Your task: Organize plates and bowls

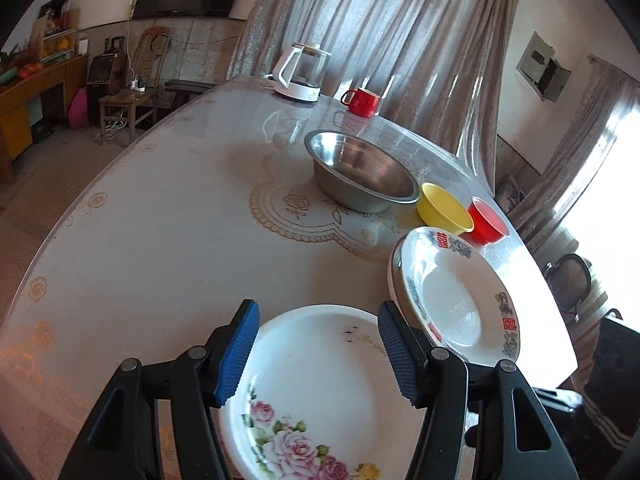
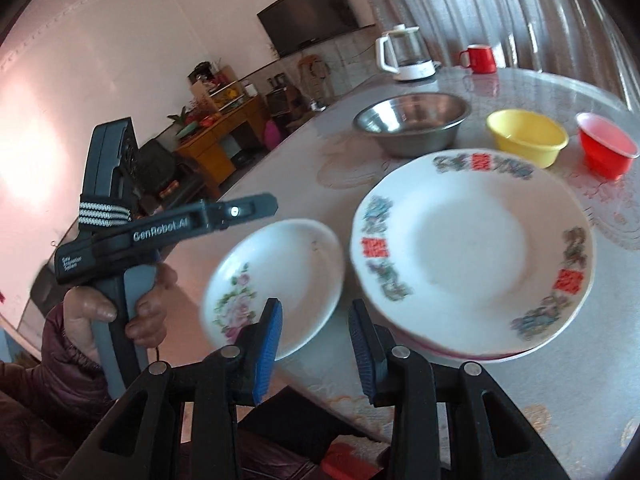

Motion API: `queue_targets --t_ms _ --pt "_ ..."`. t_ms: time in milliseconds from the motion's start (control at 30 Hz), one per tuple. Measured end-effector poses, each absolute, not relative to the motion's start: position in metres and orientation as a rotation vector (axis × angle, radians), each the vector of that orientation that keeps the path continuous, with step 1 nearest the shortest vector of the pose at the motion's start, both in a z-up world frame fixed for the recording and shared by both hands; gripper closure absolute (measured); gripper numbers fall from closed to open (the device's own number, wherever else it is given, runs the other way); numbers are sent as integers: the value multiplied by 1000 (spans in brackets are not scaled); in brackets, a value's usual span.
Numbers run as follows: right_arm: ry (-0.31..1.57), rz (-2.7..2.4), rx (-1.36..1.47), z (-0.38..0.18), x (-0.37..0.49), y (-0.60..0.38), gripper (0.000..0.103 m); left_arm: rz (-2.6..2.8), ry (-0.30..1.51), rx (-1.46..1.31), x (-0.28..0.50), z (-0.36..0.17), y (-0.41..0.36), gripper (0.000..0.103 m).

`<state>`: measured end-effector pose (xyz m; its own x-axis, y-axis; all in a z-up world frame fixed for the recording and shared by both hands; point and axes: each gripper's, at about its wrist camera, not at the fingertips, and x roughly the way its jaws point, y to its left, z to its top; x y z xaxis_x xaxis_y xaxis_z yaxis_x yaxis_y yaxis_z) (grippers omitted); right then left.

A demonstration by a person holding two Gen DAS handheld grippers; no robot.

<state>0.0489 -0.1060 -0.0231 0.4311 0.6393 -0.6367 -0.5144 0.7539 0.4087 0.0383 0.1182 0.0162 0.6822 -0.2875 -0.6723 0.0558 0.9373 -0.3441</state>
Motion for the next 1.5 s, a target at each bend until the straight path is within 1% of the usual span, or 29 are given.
queue_targets --t_ms 67,200,300,467,700,800,867,1033,1500 --pt "914 757 183 -36 50 -95 69 -179 791 -317 33 15 132 42" --pt "966 747 181 -54 50 -79 68 -156 795 -312 23 6 155 51" --pt "976 732 188 -59 51 -77 68 -165 806 -311 14 -5 164 55" --pt "978 721 171 -63 51 -71 68 -215 834 -298 1 -21 162 59" --pt "971 711 198 -68 56 -73 69 -256 870 -305 1 -34 153 72" --pt "975 720 216 -70 59 -74 69 -261 871 -305 1 -38 149 74" --pt "980 731 253 -72 62 -78 69 -274 869 -307 0 -38 147 77" --pt "964 727 216 -70 59 -73 70 -271 842 -270 -3 -38 141 78" --pt "957 696 182 -66 58 -70 71 -304 810 -333 -11 -35 152 79"
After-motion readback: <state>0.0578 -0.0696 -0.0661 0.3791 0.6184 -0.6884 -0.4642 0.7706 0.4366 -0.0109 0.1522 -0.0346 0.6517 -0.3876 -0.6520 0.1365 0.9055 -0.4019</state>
